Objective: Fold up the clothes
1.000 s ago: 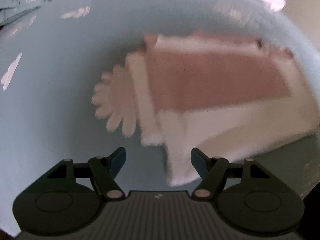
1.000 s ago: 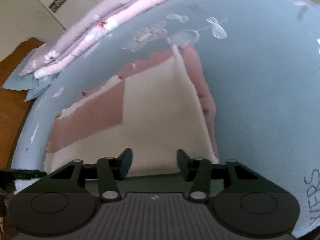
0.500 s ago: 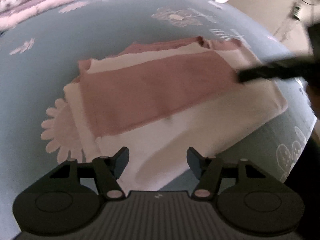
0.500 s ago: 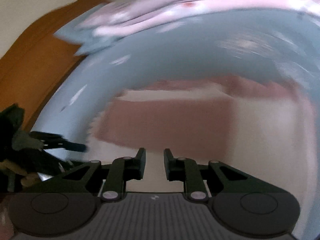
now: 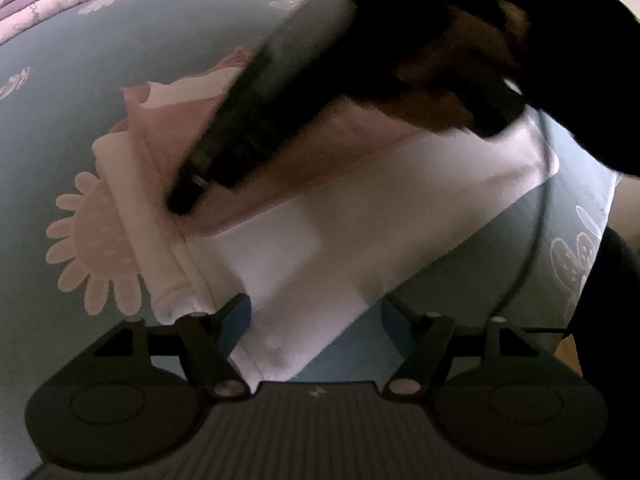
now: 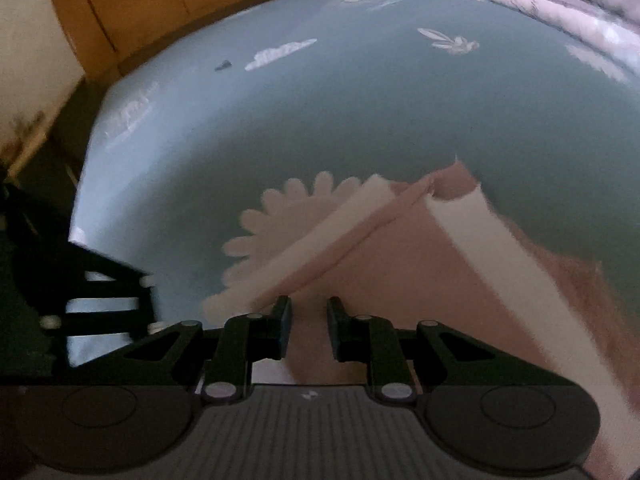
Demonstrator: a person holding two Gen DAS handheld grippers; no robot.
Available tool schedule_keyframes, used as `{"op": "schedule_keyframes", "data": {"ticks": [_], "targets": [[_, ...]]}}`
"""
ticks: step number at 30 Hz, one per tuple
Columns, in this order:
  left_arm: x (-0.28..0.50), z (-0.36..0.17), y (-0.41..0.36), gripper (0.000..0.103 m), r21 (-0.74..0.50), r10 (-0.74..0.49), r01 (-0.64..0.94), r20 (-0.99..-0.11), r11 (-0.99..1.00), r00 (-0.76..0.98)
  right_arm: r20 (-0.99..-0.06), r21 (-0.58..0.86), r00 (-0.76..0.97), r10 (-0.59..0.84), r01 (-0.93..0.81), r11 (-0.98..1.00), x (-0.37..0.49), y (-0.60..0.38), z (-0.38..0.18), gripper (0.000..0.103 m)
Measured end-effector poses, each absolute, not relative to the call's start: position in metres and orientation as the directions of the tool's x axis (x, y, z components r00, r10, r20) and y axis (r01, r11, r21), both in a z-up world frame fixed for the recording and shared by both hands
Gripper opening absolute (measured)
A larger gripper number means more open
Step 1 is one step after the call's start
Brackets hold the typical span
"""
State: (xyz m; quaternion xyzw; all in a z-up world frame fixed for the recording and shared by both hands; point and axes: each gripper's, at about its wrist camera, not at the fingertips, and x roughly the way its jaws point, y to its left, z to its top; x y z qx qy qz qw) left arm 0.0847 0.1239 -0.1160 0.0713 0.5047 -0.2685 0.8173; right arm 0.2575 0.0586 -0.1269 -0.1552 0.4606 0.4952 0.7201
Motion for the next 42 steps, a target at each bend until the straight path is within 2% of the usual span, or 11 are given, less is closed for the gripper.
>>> {"op": "schedule_keyframes", "data": {"ticks": [8,14,18,20,21,24,28,33,42], "targets": [[0.067,-0.118,0.133,0.073,-0.187,-0.401,0.511,-0.847,0.839,0.349,-0.794,0.303,0.103,0.599,-0.787,0.537,0.316,0.061,-0.130,0.020],[0.069,-0.100,0.131,0.073,-0.188,-0.401,0.496,-0.839,0.848,0.368,-0.802,0.264,0.145,0.579,-0.784,0.562,0.287,0.051,-0.109,0.024],[0.060,-0.086,0.119,0.075,-0.186,-0.448,0.573,-0.819,0.798,0.358,-0.781,0.318,0.068,0.621,-0.813,0.489,0.249,0.025,-0.097,0.024],[0.060,-0.090,0.108,0.075,-0.149,-0.426,0.608,-0.838,0.780,0.341,-0.788,0.321,0.040,0.615,-0.825,0.465,0.227,0.012,-0.098,0.017],[0.062,-0.092,0.104,0.075,-0.136,-0.415,0.617,-0.846,0.775,0.335,-0.795,0.319,0.030,0.606,-0.829,0.459,0.219,0.008,-0.100,0.005],[0.066,-0.097,0.095,0.075,-0.110,-0.395,0.640,-0.860,0.761,0.322,-0.825,0.316,-0.004,0.566,-0.833,0.454,0.199,-0.002,-0.113,0.005],[0.078,-0.104,0.091,0.075,-0.143,-0.412,0.636,-0.861,0.758,0.297,-0.806,0.397,-0.051,0.590,-0.786,0.474,0.195,-0.004,-0.128,0.005],[0.084,-0.128,0.093,0.076,-0.164,-0.409,0.632,-0.874,0.757,0.263,-0.798,0.412,-0.026,0.602,-0.753,0.514,0.188,-0.013,-0.142,0.006],[0.085,-0.126,0.117,0.077,-0.221,-0.431,0.564,-0.860,0.796,0.272,-0.794,0.422,0.038,0.607,-0.686,0.593,0.177,-0.079,-0.140,0.006]]}}
